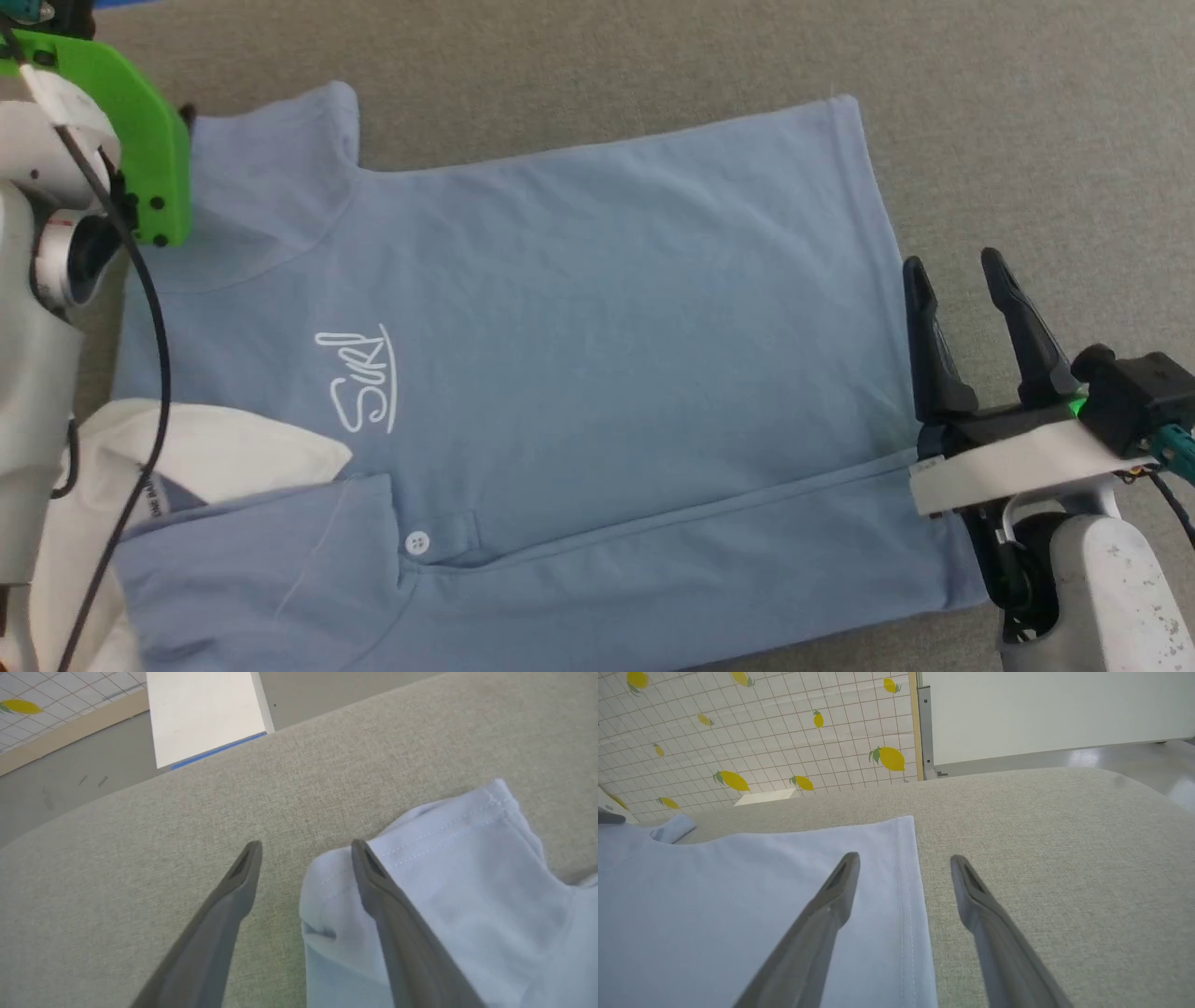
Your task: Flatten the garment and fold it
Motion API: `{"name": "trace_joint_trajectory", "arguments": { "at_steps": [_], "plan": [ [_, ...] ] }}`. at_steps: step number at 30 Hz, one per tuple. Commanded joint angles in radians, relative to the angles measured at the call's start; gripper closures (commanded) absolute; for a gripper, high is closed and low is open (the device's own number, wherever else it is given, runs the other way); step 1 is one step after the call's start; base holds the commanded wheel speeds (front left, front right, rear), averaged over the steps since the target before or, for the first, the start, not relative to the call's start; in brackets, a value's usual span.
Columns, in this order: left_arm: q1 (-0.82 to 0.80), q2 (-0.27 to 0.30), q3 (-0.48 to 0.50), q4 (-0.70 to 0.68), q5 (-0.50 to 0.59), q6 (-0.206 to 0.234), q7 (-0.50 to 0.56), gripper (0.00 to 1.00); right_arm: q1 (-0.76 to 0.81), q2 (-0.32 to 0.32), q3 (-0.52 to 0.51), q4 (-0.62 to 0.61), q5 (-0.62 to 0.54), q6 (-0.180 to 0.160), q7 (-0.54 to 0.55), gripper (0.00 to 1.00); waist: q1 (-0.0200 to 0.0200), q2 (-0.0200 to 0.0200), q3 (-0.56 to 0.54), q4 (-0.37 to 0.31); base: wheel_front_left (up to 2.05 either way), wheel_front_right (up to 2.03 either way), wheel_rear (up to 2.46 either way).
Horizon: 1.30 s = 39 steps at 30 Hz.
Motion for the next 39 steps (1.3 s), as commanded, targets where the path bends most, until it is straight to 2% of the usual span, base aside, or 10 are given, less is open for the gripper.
{"name": "trace_joint_trajectory", "arguments": {
  "at_steps": [1, 7, 8, 9, 10, 20, 30, 37, 38, 39],
  "plan": [
    [-0.014, 0.02, -0.008, 0.008, 0.002, 0.011, 0.059, 0.0, -0.021, 0.0, 0.007, 0.004, 0.011, -0.002, -0.009, 0.0, -0.0001, 0.0, 0.049, -0.046, 0.0, 0.0, 0.0],
    [0.005, 0.038, -0.023, -0.013, -0.026, 0.044, 0.265, 0.0, -0.038, 0.0, 0.021, 0.014, 0.02, -0.002, -0.014, 0.0, -0.0001, 0.0, 0.062, -0.058, 0.0, 0.0, 0.0],
    [0.012, 0.04, -0.024, -0.019, -0.032, 0.047, 0.29, 0.07, -0.04, 0.0, 0.023, 0.017, 0.02, -0.002, -0.013, 0.0, -0.0001, 0.0, 0.061, -0.059, 0.0, 0.0, 0.0],
    [0.021, 0.042, -0.024, -0.029, -0.04, 0.053, 0.316, 0.69, -0.043, 0.0, 0.025, 0.019, 0.02, -0.002, -0.012, 0.0, -0.0001, 0.0, 0.06, -0.06, 0.0, 0.0, 0.0],
    [0.029, 0.042, -0.024, -0.036, -0.047, 0.058, 0.338, 1.0, -0.045, 0.0, 0.027, 0.021, 0.02, -0.002, -0.01, 0.0, -0.0001, 0.0, 0.059, -0.06, 0.0, 0.0, 0.0],
    [0.081, 0.054, -0.014, -0.155, -0.075, 0.076, 0.365, 1.0, -0.215, -0.017, 0.069, 0.063, -0.043, -0.002, 0.087, 0.0, -0.0001, 0.0, 0.051, -0.052, 0.0, 0.0, 0.0],
    [0.041, 0.043, -0.032, -0.197, -0.062, 0.063, 0.324, 1.0, -0.599, -0.024, 0.046, 0.372, -0.069, -0.002, 0.563, 0.0, -0.0001, 0.0, 0.087, -0.013, 0.0, 0.0, 0.0],
    [0.013, 0.023, -0.047, -0.196, -0.059, 0.051, 0.29, 1.0, -0.74, -0.014, 0.024, 0.527, -0.116, -0.002, 0.832, 0.0, -0.0001, 0.0, 0.11, 0.014, 0.0, 0.0, 0.0],
    [0.011, 0.02, -0.049, -0.194, -0.058, 0.049, 0.284, 1.0, -0.75, -0.014, 0.023, 0.54, -0.129, -0.002, 0.871, 0.51, -0.0001, 0.0, 0.111, 0.018, 0.0, 0.0, 0.0],
    [0.009, 0.018, -0.051, -0.192, -0.059, 0.047, 0.278, 1.0, -0.756, -0.014, 0.023, 0.547, -0.138, -0.002, 0.898, 0.68, -0.0001, 0.0, 0.111, 0.02, 0.0, 0.0, 0.0]
  ]
}}
